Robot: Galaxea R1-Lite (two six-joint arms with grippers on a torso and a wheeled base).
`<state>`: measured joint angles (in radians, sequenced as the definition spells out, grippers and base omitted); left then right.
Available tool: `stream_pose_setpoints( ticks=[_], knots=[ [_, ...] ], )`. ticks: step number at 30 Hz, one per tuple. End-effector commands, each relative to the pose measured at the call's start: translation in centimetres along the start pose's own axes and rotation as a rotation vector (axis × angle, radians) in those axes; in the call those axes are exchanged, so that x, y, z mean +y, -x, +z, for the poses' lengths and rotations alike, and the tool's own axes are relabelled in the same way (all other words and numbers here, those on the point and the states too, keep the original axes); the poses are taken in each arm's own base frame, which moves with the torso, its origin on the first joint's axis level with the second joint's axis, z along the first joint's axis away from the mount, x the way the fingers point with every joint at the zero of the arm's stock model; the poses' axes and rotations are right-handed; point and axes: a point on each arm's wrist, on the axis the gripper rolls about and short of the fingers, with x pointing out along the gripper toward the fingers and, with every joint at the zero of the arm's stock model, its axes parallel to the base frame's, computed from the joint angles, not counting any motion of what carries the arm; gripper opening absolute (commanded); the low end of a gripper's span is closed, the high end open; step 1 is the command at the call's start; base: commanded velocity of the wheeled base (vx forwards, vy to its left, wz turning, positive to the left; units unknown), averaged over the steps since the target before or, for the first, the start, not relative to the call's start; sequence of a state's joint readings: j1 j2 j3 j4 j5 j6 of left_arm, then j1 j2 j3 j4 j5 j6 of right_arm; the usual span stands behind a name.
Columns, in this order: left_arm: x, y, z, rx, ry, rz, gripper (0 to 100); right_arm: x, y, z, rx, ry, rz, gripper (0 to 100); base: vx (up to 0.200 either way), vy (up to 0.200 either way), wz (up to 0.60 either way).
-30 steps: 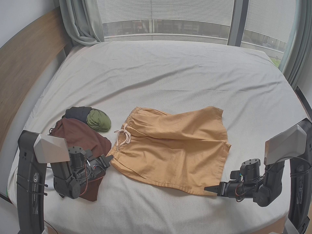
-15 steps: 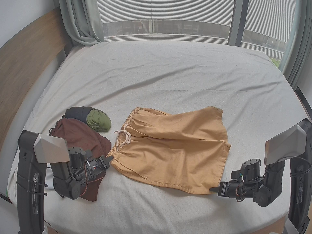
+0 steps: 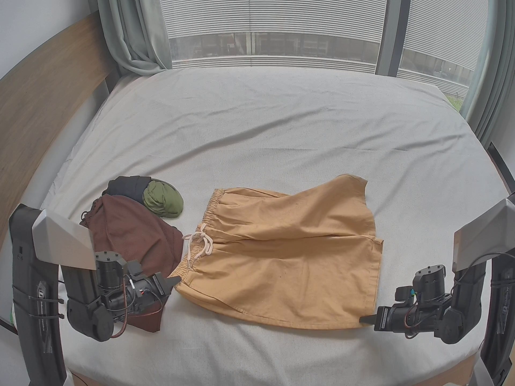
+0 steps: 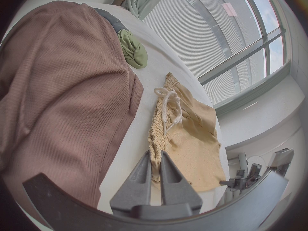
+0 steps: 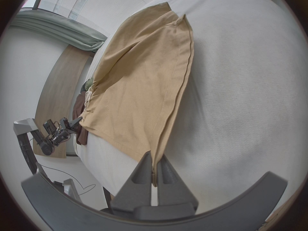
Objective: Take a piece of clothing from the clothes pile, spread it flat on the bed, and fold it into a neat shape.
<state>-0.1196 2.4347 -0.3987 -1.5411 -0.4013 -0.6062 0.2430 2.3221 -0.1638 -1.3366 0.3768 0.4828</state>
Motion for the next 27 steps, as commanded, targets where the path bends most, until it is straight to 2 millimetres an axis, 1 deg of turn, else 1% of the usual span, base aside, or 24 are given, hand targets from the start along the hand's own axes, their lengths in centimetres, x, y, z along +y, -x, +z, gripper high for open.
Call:
stream_pose_setpoints(
  ticks=[1, 5, 10, 13, 18, 21, 27],
  knots=[
    [-0.5, 3.5, 0.3, 0.020, -0.024, -0.005, 0, -0.9, 1.9, -0.7, 0.012, 0.005, -0.043, 0, 0.000, 0.000, 0.00],
    [0.0, 4.8, -0.7, 0.063, -0.081, 0.025, 0, -0.8, 2.7, -1.0, 0.012, 0.010, -0.047, 0, 0.000, 0.000, 0.00],
    [0.0, 6.0, -2.1, 0.135, -0.138, 0.026, 0, -0.7, 3.1, -1.5, 0.033, 0.006, -0.053, 0, 0.000, 0.000, 0.00],
    [-0.2, 6.2, -2.6, 0.158, -0.149, 0.020, 0, -0.9, 3.1, -1.6, 0.035, 0.010, -0.057, 0, 0.000, 0.000, 0.00],
    [-0.1, 6.2, -2.7, 0.168, -0.155, 0.022, 0, -0.9, 3.0, -1.6, 0.039, 0.014, -0.058, 0, 0.000, 0.000, 0.00],
    [-0.4, 6.1, -3.1, 0.185, -0.162, 0.014, 0, -0.9, 3.0, -1.6, 0.039, 0.014, -0.058, 0, 0.000, 0.000, 0.00],
    [-0.4, 6.0, -3.2, 0.186, -0.166, 0.013, 0, -0.9, 3.0, -1.6, 0.037, 0.016, -0.057, 0, 0.000, 0.000, 0.00]
  ],
)
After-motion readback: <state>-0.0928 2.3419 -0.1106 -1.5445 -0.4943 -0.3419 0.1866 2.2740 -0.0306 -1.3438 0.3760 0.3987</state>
